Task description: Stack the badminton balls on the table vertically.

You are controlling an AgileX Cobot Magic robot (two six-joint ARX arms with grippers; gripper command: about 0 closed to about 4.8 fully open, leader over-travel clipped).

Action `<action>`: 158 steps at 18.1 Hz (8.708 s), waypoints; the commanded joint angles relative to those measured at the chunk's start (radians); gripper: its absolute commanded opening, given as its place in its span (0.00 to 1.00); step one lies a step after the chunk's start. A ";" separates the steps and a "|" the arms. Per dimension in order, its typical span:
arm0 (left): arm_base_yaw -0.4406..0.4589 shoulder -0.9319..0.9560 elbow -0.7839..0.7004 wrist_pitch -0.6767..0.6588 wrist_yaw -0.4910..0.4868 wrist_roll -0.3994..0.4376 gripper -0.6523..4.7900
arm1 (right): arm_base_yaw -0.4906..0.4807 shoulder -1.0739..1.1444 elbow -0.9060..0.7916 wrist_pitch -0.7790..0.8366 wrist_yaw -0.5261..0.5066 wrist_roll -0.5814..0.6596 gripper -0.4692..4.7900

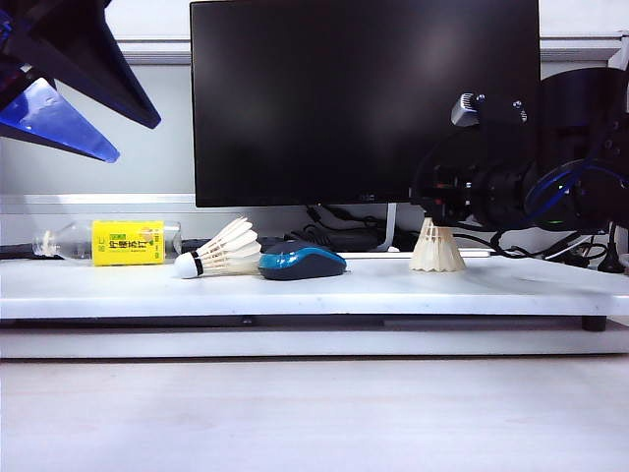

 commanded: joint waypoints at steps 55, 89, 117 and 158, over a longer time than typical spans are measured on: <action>0.201 0.663 0.133 0.666 0.209 0.412 0.79 | 0.032 -0.885 -0.001 -1.242 -0.732 0.071 0.49; 0.197 0.743 0.147 0.625 0.175 0.327 0.38 | 0.032 -0.885 -0.001 -1.301 -0.732 0.069 0.49; 0.032 0.678 0.147 0.474 -0.386 -0.227 1.00 | 0.032 -0.885 -0.001 -1.348 -0.766 0.069 0.49; -0.090 0.605 0.152 0.493 -0.982 -0.589 0.86 | 0.032 -0.885 -0.001 -1.369 -0.789 0.051 0.49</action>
